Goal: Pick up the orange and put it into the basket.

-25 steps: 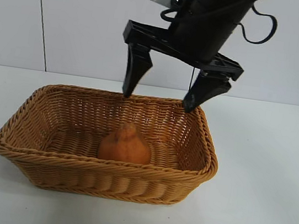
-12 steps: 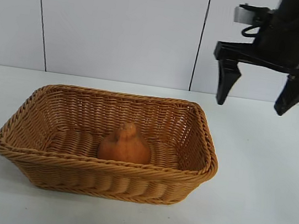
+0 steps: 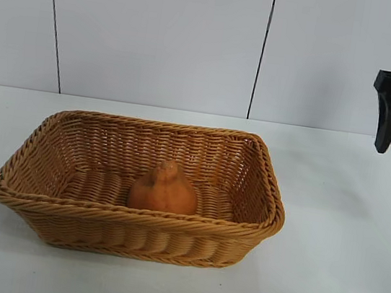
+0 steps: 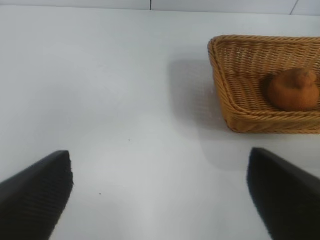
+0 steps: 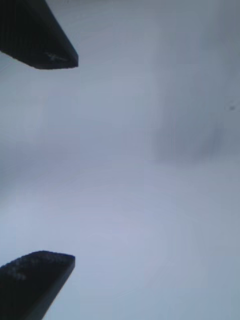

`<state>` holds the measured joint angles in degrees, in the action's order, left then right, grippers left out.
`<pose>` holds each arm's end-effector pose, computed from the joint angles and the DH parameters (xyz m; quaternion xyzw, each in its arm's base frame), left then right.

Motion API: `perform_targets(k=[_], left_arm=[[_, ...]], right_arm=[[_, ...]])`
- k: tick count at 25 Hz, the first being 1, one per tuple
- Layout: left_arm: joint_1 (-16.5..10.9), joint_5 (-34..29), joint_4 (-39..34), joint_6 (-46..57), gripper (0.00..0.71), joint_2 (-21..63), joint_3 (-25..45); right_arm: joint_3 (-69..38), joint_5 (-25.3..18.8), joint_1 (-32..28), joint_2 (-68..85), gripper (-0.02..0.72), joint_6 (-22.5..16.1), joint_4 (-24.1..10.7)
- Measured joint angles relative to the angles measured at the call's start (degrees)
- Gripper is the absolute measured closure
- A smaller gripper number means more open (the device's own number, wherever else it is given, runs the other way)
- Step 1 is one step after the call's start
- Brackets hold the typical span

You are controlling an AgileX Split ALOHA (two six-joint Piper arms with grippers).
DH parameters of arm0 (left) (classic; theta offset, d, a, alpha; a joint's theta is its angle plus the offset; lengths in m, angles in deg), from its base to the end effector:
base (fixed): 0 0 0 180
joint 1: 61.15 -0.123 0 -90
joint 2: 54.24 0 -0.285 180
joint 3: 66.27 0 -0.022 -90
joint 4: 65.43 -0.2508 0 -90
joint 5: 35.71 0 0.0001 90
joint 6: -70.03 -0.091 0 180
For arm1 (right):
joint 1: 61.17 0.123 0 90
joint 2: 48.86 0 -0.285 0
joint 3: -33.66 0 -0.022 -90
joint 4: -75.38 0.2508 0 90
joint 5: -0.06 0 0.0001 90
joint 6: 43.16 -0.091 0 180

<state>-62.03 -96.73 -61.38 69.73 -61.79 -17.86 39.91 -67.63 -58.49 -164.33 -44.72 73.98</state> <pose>-0.0060 -0.0057 0.2779 -0.0028 0.8520 -0.0299 0.5227 0.3711 0.0153 0.2277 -0.0141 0.9995 -0.0104 0.0274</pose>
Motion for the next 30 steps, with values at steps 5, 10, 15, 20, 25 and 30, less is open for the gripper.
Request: perform_targets(k=[5,10,15,20,25,30], left_arm=[[0.0,0.0,0.0,0.0,0.037,0.0,0.0],[0.0,0.0,0.0,0.0,0.037,0.0,0.0],[0.0,0.0,0.0,0.0,0.037,0.0,0.0],[0.0,0.0,0.0,0.0,0.037,0.0,0.0],[0.0,0.0,0.0,0.0,0.037,0.0,0.0],[0.0,0.0,0.06,0.0,0.037,0.0,0.0]], right_arm=[[-0.7,-1.59,-0.11,0.72,0.021,1.04,0.0],[-6.65,-1.64,-0.11,6.22,0.021,1.16,0.0],[-16.44,-1.76,-0.11,17.01,0.021,1.2,0.92],[-27.14,-2.04,-0.11,30.86,0.021,1.22,1.8],[-36.53,-0.7,-0.11,44.54,0.021,1.22,1.99],[-45.0,4.8,-0.11,60.38,0.021,1.22,2.51]])
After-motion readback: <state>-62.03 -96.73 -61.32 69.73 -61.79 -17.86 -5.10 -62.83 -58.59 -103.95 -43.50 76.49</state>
